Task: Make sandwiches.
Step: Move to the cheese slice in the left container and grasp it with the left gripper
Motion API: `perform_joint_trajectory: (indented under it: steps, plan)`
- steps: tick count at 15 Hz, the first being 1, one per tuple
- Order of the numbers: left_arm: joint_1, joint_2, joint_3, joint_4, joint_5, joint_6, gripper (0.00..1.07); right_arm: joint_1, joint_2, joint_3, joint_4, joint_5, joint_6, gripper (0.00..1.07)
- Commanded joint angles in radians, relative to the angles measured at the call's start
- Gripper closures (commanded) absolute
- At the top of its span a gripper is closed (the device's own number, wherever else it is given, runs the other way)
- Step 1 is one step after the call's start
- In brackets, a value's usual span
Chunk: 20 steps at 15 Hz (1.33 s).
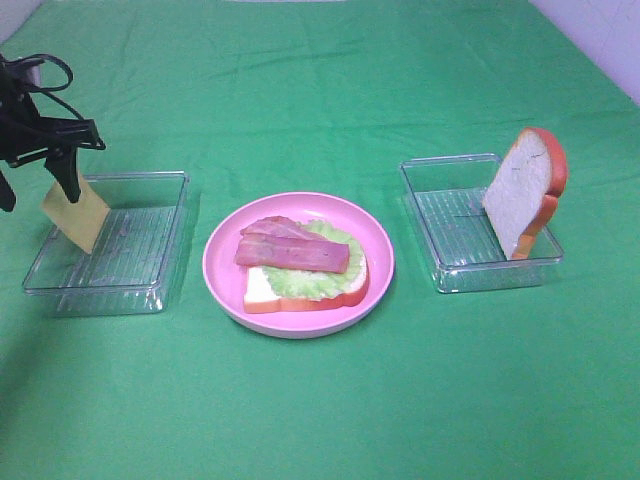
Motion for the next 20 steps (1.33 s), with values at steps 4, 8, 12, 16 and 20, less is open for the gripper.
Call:
perform_joint_trajectory:
  steps: [4,8,12,16,20]
  plan:
    - [-0.005,0.001,0.006,-0.019,-0.044,0.004,0.55,0.006,-0.02,0.004,-0.006,-0.008,-0.004,0.37]
    - [-0.005,0.001,0.006,-0.019,-0.053,0.005,0.66,0.006,-0.02,0.004,-0.006,-0.008,-0.004,0.37]
    - [-0.005,0.001,0.006,-0.019,-0.058,0.026,0.83,0.006,-0.02,0.004,-0.006,-0.008,-0.004,0.37]
    - [-0.005,0.001,0.006,-0.021,-0.063,0.029,0.99,0.006,-0.02,0.004,-0.006,-0.008,-0.004,0.37]
    - [-0.005,0.001,0.006,-0.028,-0.062,0.029,1.07,0.006,-0.02,0.004,-0.006,-0.008,-0.004,0.37]
